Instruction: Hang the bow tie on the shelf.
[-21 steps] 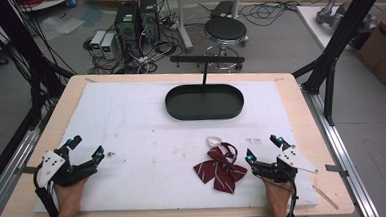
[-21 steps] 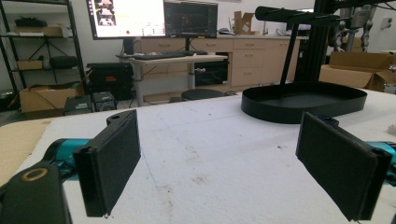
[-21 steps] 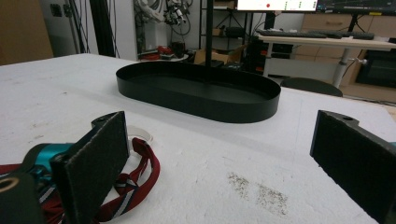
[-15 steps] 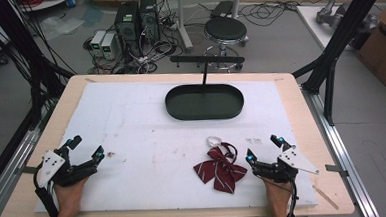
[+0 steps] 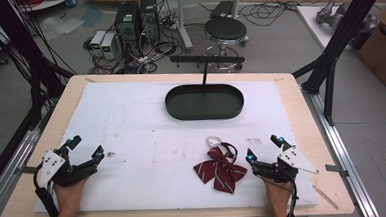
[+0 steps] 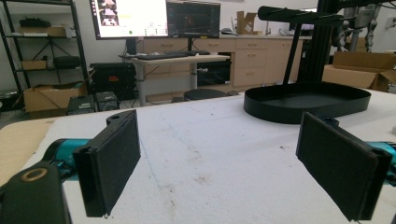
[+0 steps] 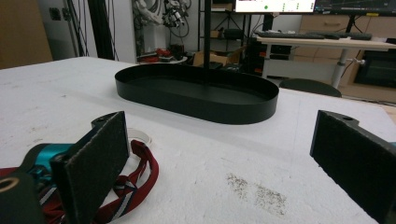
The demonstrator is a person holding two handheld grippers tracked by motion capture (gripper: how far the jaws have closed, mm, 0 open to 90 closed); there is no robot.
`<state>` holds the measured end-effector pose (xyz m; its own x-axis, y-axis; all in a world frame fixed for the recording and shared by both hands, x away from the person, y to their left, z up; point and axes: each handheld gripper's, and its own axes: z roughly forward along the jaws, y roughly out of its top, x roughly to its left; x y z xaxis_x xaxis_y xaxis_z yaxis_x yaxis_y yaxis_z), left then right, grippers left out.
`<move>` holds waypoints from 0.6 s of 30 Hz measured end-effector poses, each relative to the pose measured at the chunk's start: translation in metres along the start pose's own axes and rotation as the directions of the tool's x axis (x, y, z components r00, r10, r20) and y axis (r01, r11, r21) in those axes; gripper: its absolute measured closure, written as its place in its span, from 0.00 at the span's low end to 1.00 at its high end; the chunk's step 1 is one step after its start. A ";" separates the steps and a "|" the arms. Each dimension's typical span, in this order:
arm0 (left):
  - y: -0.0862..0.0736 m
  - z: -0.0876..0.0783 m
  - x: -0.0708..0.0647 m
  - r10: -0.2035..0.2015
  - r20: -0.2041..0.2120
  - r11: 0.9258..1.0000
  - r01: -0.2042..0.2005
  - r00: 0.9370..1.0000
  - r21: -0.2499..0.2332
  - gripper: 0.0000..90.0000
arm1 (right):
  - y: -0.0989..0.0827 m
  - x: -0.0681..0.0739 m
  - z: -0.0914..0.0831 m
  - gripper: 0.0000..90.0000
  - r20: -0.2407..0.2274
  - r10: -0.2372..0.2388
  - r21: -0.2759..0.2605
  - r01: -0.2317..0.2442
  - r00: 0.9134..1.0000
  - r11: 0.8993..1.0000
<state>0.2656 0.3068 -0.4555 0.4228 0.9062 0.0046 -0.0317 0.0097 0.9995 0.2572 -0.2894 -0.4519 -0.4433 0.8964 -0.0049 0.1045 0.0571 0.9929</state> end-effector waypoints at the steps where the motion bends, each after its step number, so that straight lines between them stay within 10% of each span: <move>1: 0.000 0.000 0.000 -0.002 -0.001 1.000 0.002 1.000 -0.001 0.16 | 0.000 0.000 0.000 0.04 0.001 -0.003 -0.002 0.003 1.000 1.000; 18: 0.000 0.000 0.000 -0.002 -0.001 1.000 0.002 1.000 -0.006 0.16 | 0.000 0.000 0.000 0.04 0.005 0.000 0.000 0.000 1.000 1.000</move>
<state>0.2653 0.3065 -0.4556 0.4217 0.9067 0.0023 -0.0365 0.0145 0.9992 0.2574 -0.2895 -0.4516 -0.4388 0.8986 -0.0056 0.1040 0.0570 0.9929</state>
